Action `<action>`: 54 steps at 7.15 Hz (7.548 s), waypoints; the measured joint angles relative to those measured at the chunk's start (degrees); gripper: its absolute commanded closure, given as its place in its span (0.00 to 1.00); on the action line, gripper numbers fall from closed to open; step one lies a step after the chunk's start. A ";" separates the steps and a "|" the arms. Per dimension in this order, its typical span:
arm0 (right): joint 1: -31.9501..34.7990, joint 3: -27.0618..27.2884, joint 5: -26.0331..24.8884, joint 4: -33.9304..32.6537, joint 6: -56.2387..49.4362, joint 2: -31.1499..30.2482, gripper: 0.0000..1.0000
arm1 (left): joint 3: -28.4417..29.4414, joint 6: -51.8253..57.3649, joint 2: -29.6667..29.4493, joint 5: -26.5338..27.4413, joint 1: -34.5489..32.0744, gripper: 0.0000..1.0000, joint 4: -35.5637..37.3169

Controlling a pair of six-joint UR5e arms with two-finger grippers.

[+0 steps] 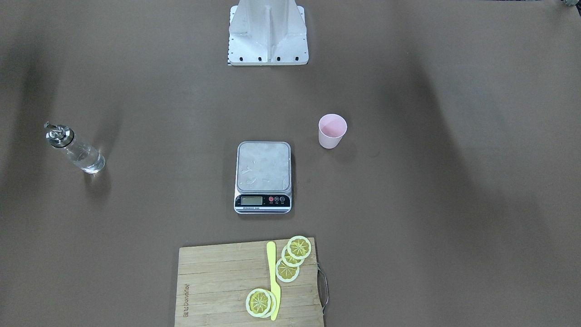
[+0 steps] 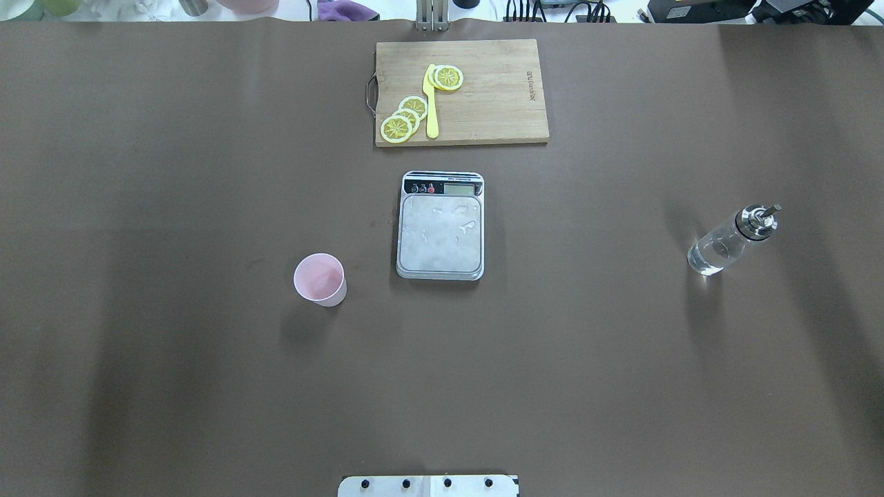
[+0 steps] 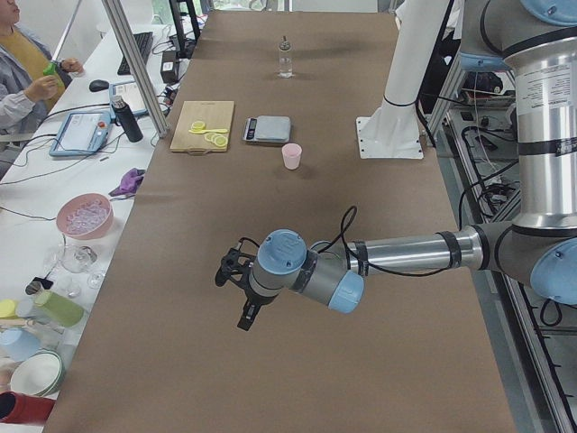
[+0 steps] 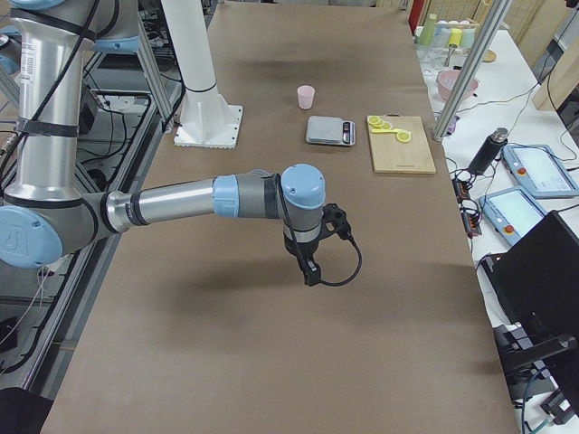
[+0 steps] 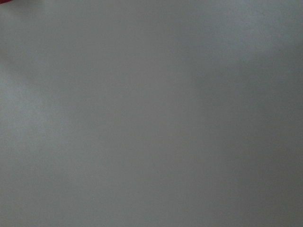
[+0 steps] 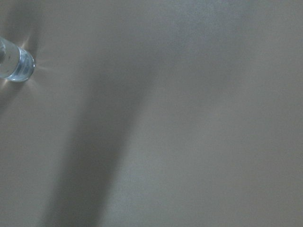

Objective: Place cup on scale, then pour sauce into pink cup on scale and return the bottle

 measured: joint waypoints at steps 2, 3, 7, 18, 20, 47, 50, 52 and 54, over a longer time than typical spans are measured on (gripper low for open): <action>0.00 -1.03 0.05 0.00 0.01 -0.06 0.00 | -0.18 0.10 0.32 -0.96 0.06 0.02 -0.23; 0.00 -1.31 0.12 0.00 0.05 -0.07 0.00 | -0.31 0.15 0.48 -1.19 0.08 0.02 -0.34; 0.00 -1.46 0.27 0.02 -0.01 -0.23 0.00 | -0.73 1.37 0.97 -7.59 0.13 0.02 -0.39; -2.66 -1.10 18.01 0.08 2.57 -0.16 0.00 | -17.81 -73.17 -18.65 0.55 38.36 0.02 0.07; -3.07 -0.82 18.40 0.14 4.33 0.04 0.00 | -17.97 -74.67 -22.12 7.22 46.14 0.10 4.14; -15.78 -7.99 18.36 40.45 8.55 -4.18 0.00 | 3.74 -75.27 -59.17 17.23 46.16 0.04 27.18; -16.11 -10.80 21.00 46.75 8.53 -3.33 0.00 | -2.72 -68.49 -51.88 16.66 41.03 0.04 28.59; -16.48 -12.43 21.03 49.79 8.52 -2.25 0.01 | -9.06 -54.24 -44.87 17.02 37.12 0.03 35.03; -17.34 -14.21 20.99 50.79 8.56 -0.34 0.06 | -13.61 -34.32 -36.09 16.61 30.69 0.04 38.38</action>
